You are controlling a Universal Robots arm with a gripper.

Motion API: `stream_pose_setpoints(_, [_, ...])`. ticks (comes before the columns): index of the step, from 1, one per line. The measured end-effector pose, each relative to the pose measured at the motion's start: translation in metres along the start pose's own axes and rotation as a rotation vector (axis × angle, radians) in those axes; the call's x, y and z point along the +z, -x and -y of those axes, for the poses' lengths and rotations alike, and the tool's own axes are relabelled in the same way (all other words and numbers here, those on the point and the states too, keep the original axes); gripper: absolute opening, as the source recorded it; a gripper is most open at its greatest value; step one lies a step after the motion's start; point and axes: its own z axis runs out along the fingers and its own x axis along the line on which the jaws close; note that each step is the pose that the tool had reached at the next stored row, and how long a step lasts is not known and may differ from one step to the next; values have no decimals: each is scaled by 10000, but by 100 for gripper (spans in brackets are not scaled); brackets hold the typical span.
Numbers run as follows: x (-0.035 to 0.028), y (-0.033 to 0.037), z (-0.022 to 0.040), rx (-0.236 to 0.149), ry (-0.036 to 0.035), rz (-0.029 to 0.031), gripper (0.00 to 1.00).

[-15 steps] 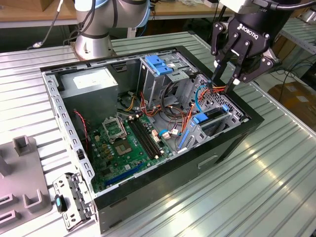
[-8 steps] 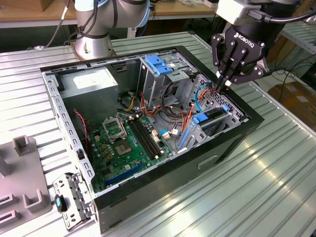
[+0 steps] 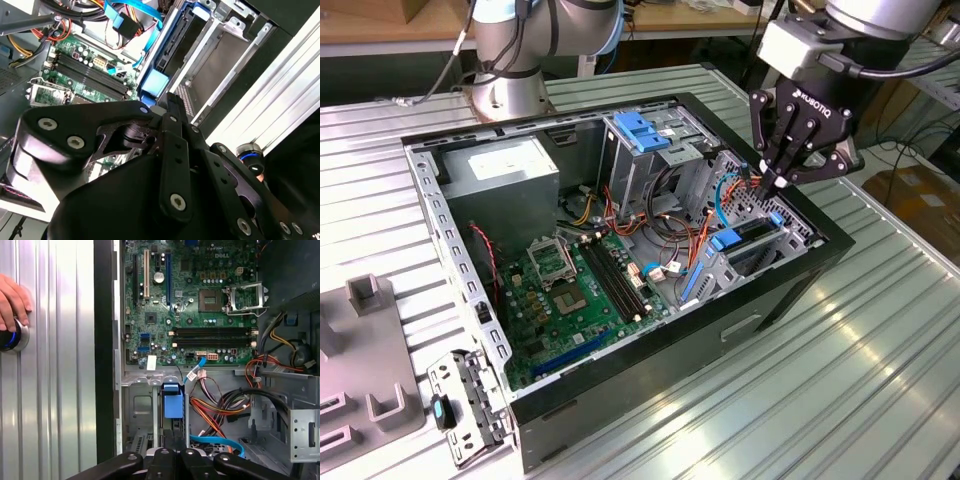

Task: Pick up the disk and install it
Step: 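Insert the disk into the insertion slot, then insert the first disk wire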

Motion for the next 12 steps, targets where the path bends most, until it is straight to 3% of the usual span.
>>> stream_pose_setpoints(8, [7,0,1,-1,-1,2,11])
stream_pose_setpoints(12, [71,-3,20,-1,-1,1,11])
